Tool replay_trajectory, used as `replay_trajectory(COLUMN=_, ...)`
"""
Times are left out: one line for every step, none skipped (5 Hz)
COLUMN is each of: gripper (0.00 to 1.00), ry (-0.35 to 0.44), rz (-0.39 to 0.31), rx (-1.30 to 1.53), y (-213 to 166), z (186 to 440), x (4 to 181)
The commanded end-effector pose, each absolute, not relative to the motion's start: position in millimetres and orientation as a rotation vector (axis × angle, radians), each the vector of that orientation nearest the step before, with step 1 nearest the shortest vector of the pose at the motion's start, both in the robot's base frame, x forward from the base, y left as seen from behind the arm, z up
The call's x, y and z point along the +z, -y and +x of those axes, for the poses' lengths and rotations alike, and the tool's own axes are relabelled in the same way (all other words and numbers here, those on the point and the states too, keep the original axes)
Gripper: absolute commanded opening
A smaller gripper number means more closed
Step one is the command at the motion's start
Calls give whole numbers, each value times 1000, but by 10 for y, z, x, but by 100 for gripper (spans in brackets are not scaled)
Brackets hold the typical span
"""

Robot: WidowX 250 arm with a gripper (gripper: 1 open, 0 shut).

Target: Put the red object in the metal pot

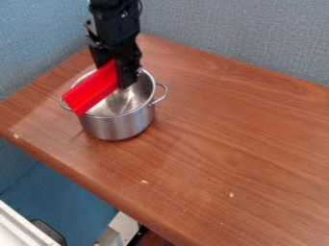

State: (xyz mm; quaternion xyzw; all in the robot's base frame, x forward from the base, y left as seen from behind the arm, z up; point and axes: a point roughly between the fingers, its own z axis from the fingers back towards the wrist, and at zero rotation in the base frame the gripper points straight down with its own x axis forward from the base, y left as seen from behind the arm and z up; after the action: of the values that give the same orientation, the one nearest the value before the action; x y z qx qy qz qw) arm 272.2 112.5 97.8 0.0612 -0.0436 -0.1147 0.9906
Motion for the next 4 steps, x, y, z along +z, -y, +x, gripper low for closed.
replay_trajectory(gripper=100, ry=78, rz=158, rx=-292, y=-1200, z=2713, x=982)
replay_trajectory(gripper=100, ry=77, rz=161, rx=-371, y=-1150, z=2690, x=980)
replay_trajectory(gripper=100, ry=66, rz=162, rx=-339, y=-1120, z=2637, x=908)
replay_trajectory(gripper=100, ry=52, rz=156, rx=-297, y=-1105, z=2577, x=829)
